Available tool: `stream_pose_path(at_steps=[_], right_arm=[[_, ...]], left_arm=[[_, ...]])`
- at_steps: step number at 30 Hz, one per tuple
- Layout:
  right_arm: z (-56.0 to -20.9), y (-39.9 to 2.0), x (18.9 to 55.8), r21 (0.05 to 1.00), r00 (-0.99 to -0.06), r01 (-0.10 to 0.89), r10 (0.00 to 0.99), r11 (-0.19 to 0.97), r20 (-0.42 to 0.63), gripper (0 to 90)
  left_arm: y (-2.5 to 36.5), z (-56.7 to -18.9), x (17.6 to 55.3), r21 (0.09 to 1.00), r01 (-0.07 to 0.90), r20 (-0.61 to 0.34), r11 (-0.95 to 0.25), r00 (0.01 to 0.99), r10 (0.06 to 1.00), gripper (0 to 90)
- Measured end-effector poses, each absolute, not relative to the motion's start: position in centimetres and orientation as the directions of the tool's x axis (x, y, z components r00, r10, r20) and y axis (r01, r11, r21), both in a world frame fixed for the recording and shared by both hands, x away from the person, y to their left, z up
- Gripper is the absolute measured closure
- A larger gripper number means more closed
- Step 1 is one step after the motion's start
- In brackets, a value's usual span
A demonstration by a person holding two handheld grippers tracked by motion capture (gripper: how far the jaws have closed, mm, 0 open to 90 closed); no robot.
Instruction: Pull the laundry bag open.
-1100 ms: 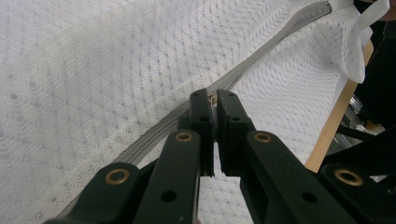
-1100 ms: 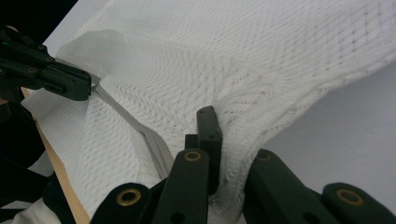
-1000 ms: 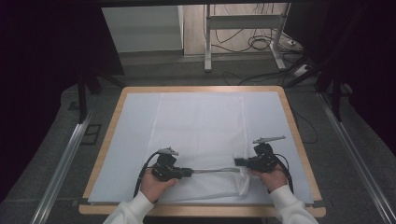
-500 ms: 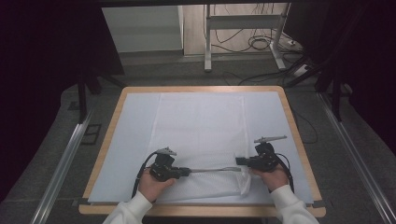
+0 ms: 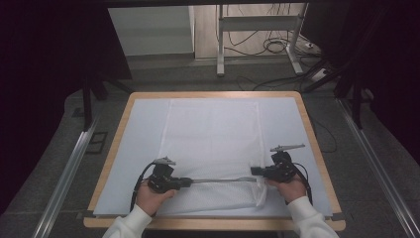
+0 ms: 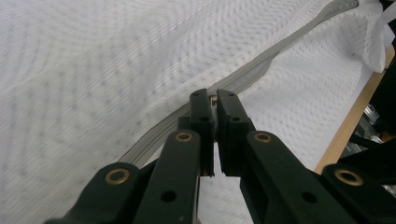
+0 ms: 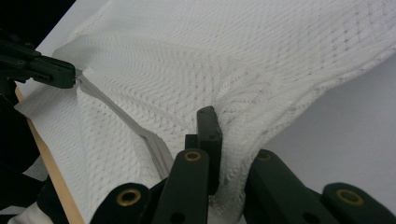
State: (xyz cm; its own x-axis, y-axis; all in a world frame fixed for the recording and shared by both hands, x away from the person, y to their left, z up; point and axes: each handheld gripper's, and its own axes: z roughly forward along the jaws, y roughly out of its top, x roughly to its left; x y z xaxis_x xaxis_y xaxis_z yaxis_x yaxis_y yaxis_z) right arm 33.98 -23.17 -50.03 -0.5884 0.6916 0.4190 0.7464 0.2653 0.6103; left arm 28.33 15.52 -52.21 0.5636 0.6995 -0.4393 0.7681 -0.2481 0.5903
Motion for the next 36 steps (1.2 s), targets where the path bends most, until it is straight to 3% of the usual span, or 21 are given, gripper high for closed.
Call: stream_pose_path(at_steps=[36], right_arm=[[-50.1,-23.0,34.0,0.608,-0.590,0.747,0.690,0.269,0.419,88.3]], left_arm=[[19.8,-52.4,27.1,0.576,0.793,-0.459,-0.198,0.514,0.725,86.9]])
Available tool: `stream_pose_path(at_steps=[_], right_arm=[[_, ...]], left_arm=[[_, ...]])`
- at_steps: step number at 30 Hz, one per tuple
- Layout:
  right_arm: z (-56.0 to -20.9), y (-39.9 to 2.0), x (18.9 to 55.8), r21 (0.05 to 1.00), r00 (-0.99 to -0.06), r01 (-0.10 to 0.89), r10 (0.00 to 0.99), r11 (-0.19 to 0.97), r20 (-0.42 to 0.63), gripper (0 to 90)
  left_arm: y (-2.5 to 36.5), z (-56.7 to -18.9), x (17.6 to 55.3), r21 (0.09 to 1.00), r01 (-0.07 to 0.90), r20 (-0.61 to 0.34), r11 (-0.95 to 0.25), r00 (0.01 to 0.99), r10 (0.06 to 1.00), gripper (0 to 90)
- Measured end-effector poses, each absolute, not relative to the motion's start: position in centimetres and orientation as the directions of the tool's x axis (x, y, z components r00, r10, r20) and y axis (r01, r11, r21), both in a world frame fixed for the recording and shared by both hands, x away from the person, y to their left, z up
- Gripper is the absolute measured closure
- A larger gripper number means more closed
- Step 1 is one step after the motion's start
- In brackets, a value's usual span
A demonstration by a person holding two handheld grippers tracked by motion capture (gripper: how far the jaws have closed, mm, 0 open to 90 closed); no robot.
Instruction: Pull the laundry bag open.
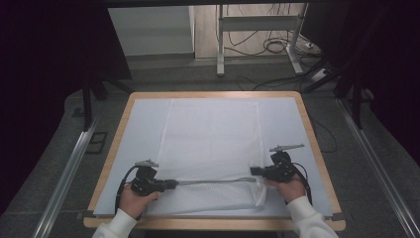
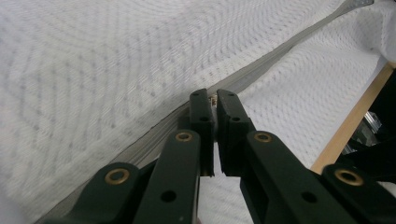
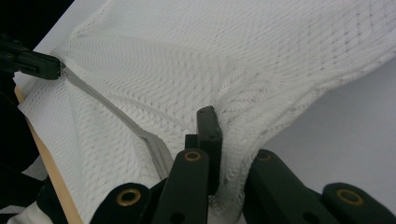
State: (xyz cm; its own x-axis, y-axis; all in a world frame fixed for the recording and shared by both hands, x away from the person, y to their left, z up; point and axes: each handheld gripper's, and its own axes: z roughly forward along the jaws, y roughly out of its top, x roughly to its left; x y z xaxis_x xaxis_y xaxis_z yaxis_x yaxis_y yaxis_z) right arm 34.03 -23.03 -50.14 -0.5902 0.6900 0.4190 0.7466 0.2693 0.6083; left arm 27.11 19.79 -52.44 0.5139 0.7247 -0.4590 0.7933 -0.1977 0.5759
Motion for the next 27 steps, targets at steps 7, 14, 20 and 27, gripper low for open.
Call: stream_pose_path(at_steps=[7,14,20,27], right_arm=[[-50.1,-23.0,34.0,0.607,-0.592,0.746,0.690,0.273,0.417,88.3],[-50.2,-23.1,34.1,0.608,-0.591,0.746,0.690,0.272,0.417,88.3],[-50.2,-23.0,34.1,0.606,-0.589,0.748,0.692,0.271,0.418,88.3],[-50.3,-22.9,34.1,0.604,-0.591,0.748,0.691,0.275,0.417,88.3]], left_arm=[[20.7,-52.6,26.9,0.571,0.799,-0.463,-0.186,0.501,0.731,86.9],[21.9,-52.8,26.4,0.567,0.806,-0.468,-0.170,0.485,0.739,86.9],[23.6,-53.1,25.8,0.562,0.815,-0.472,-0.142,0.457,0.754,86.9],[24.7,-53.2,25.4,0.564,0.815,-0.469,-0.129,0.445,0.763,86.8]])
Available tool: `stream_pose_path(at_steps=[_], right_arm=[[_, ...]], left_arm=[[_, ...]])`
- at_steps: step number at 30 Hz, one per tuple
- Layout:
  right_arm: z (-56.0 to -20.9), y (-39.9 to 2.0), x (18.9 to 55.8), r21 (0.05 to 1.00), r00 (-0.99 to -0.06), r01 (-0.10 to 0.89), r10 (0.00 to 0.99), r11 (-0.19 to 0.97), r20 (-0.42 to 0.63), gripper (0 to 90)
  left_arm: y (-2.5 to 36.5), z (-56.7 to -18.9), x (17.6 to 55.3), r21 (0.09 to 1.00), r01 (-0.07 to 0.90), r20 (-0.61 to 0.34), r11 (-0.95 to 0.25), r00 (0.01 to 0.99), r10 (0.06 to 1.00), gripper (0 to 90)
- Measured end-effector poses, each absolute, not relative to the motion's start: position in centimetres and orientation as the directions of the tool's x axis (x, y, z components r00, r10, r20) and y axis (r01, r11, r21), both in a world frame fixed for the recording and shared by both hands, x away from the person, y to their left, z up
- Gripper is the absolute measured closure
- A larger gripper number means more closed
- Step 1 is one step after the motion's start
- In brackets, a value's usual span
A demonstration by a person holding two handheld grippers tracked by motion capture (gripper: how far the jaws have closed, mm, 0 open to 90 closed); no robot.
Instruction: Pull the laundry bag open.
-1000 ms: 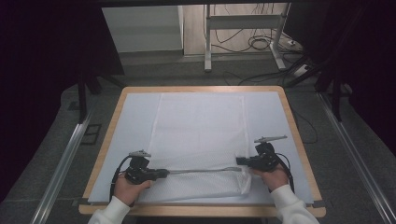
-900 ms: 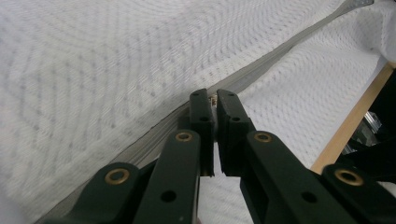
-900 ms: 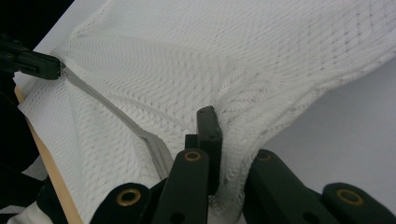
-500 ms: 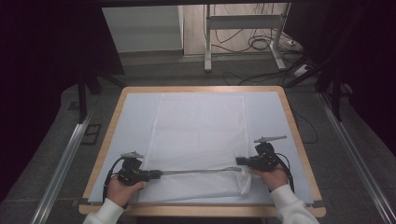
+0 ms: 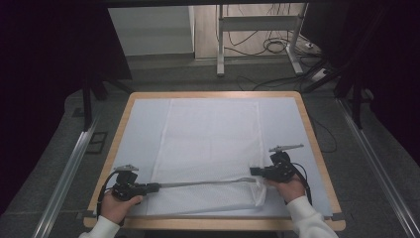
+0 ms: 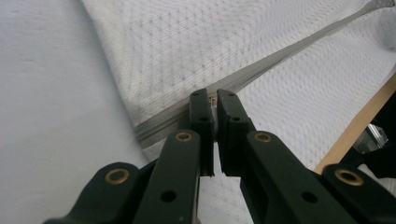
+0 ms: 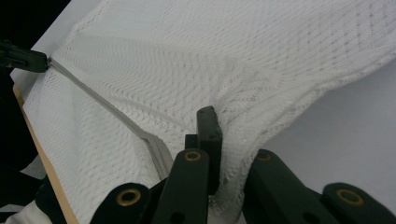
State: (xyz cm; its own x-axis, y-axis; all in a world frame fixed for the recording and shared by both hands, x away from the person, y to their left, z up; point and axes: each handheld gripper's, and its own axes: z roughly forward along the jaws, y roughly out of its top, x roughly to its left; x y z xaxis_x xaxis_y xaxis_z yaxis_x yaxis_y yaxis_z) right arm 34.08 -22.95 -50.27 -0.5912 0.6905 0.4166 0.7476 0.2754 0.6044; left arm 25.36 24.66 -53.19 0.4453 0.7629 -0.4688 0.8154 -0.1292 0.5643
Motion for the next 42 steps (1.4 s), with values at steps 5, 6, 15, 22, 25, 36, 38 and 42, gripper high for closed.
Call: stream_pose_path(at_steps=[5,6,15,22,25,36,38,42], right_arm=[[-50.3,-22.9,34.1,0.605,-0.592,0.747,0.690,0.276,0.416,88.3],[-50.3,-22.9,34.1,0.605,-0.591,0.747,0.691,0.275,0.415,88.3],[-50.3,-22.9,34.1,0.602,-0.593,0.747,0.693,0.282,0.411,88.3],[-50.4,-22.8,34.1,0.600,-0.593,0.748,0.692,0.284,0.412,88.3],[-50.4,-22.9,34.1,0.600,-0.593,0.747,0.693,0.285,0.410,88.3],[-50.5,-22.9,34.1,0.596,-0.588,0.752,0.694,0.280,0.415,88.3],[-50.5,-22.9,34.1,0.597,-0.588,0.752,0.695,0.280,0.414,88.3],[-50.5,-22.9,34.1,0.599,-0.590,0.749,0.694,0.281,0.412,88.3]], left_arm=[[25.2,-53.2,25.1,0.565,0.812,-0.440,-0.143,0.443,0.781,86.8],[25.2,-53.2,25.1,0.567,0.812,-0.438,-0.141,0.442,0.783,86.8],[26.2,-53.3,24.7,0.568,0.814,-0.442,-0.122,0.427,0.789,86.8],[26.7,-53.4,24.7,0.568,0.815,-0.444,-0.114,0.421,0.791,86.8],[26.8,-53.5,24.7,0.567,0.816,-0.439,-0.114,0.416,0.796,86.8],[27.0,-53.6,24.5,0.565,0.818,-0.439,-0.110,0.410,0.799,86.8],[27.2,-53.7,24.5,0.563,0.820,-0.446,-0.103,0.407,0.797,86.8],[27.0,-53.7,24.6,0.563,0.820,-0.445,-0.106,0.409,0.797,86.8]])
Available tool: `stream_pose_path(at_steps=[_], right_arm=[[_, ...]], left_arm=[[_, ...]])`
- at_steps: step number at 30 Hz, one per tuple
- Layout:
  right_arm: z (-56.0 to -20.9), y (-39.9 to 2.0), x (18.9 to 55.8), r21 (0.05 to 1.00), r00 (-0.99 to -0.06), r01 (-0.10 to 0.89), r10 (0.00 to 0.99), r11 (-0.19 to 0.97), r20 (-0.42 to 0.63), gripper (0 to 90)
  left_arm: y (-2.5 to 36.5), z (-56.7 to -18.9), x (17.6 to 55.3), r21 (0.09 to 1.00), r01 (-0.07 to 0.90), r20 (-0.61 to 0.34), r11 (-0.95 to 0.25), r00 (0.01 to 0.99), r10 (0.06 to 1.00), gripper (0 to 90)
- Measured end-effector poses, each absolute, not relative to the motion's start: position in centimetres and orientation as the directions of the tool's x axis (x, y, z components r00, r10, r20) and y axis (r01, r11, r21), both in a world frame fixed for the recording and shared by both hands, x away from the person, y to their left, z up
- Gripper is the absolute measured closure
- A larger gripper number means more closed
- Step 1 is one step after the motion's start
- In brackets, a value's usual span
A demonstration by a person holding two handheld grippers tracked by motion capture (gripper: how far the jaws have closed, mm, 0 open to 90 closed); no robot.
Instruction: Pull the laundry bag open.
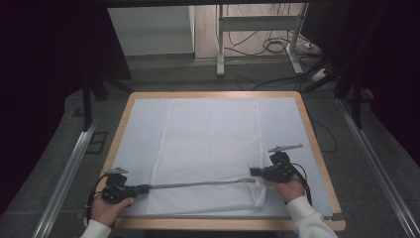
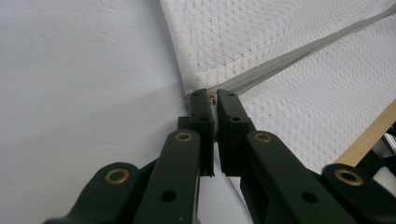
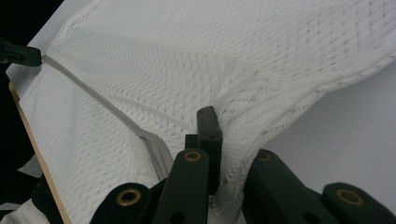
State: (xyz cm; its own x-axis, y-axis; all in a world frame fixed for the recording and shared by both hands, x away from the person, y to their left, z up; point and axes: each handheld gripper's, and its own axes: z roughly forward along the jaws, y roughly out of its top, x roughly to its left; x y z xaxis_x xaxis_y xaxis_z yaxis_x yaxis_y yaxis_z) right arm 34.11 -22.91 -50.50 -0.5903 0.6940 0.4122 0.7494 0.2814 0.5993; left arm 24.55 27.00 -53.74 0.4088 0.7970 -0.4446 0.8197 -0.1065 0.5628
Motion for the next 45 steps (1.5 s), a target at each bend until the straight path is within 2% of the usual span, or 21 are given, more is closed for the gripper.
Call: stream_pose_path(at_steps=[7,8,10,12,14,21,29,36,45], right_arm=[[-50.5,-23.2,34.1,0.606,-0.592,0.746,0.691,0.276,0.415,87.6],[-50.5,-23.2,34.0,0.607,-0.595,0.743,0.692,0.280,0.410,85.1],[-50.5,-23.3,34.0,0.615,-0.604,0.732,0.695,0.292,0.389,71.5],[-50.3,-23.5,33.8,0.629,-0.600,0.724,0.708,0.281,0.374,62.2],[-49.8,-23.9,33.5,0.650,-0.600,0.713,0.708,0.262,0.373,57.0],[-48.4,-25.4,32.6,0.723,-0.614,0.651,0.720,0.231,0.323,42.1],[-47.2,-26.8,32.1,0.774,-0.633,0.597,0.717,0.211,0.293,35.2],[-46.9,-28.1,32.3,0.798,-0.630,0.563,0.737,0.215,0.245,34.1],[-47.1,-27.8,32.5,0.805,-0.629,0.548,0.747,0.228,0.217,32.6]], left_arm=[[26.6,-53.7,24.6,0.579,0.808,-0.432,-0.108,0.416,0.800,85.0],[26.5,-53.6,24.5,0.591,0.800,-0.412,-0.105,0.411,0.813,81.7],[26.4,-53.2,24.1,0.629,0.771,-0.356,-0.098,0.398,0.846,69.6],[26.4,-53.0,24.0,0.642,0.761,-0.346,-0.091,0.394,0.852,60.6],[26.1,-52.1,23.8,0.683,0.727,-0.334,-0.068,0.394,0.856,53.7],[24.3,-50.1,24.7,0.749,0.654,-0.276,-0.109,0.457,0.846,40.6],[23.1,-49.1,26.0,0.766,0.631,-0.248,-0.127,0.472,0.846,34.6],[21.0,-48.5,28.5,0.779,0.609,-0.231,-0.148,0.498,0.836,32.8],[20.7,-48.7,28.6,0.776,0.607,-0.226,-0.169,0.518,0.825,31.7]])
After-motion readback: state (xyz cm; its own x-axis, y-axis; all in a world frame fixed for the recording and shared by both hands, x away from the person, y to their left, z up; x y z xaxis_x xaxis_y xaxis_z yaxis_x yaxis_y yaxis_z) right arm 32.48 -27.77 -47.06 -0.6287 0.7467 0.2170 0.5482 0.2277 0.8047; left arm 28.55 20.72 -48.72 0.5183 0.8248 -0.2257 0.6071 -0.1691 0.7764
